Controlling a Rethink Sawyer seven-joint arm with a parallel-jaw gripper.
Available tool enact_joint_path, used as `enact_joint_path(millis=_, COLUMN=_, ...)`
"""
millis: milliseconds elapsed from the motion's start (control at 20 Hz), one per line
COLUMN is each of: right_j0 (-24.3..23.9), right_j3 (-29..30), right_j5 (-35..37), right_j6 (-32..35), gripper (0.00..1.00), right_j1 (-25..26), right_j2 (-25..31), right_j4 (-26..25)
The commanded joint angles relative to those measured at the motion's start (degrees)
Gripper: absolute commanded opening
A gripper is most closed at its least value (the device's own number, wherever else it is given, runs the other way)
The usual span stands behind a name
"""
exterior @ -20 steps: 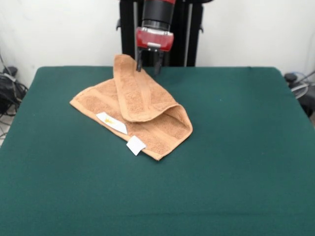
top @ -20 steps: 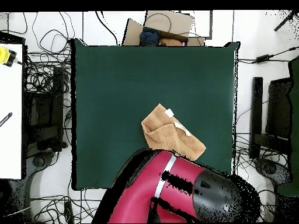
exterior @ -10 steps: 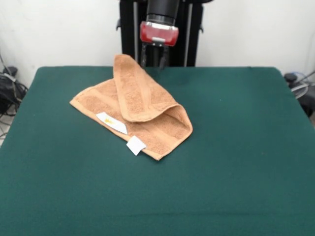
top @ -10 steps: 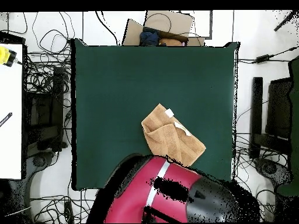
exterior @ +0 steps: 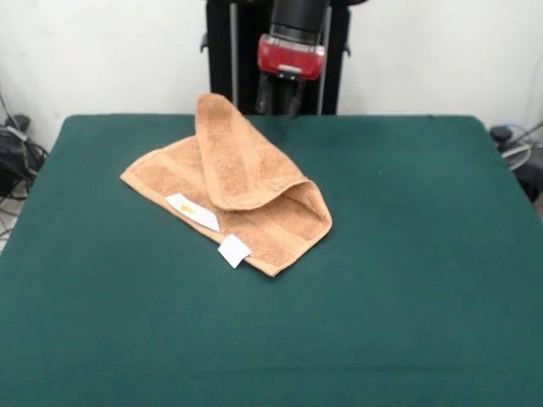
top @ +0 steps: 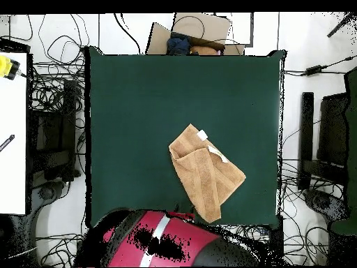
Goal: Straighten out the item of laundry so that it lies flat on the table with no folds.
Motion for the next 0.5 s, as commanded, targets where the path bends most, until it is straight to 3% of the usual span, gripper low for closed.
enact_joint_path(millis=50, right_j0=2.7, right_j3=-6.9, right_j5=12.6, right_j6=9.8, gripper=1.0, right_j1=-5.5, right_j2=6.8, right_j4=8.0)
enact_joint_path(millis=500, right_j0=3.2, right_j3=-14.2, right_j5=21.7, right_j6=9.0, gripper=1.0, right_j1=-5.4, right_j2=7.9, right_j4=10.2)
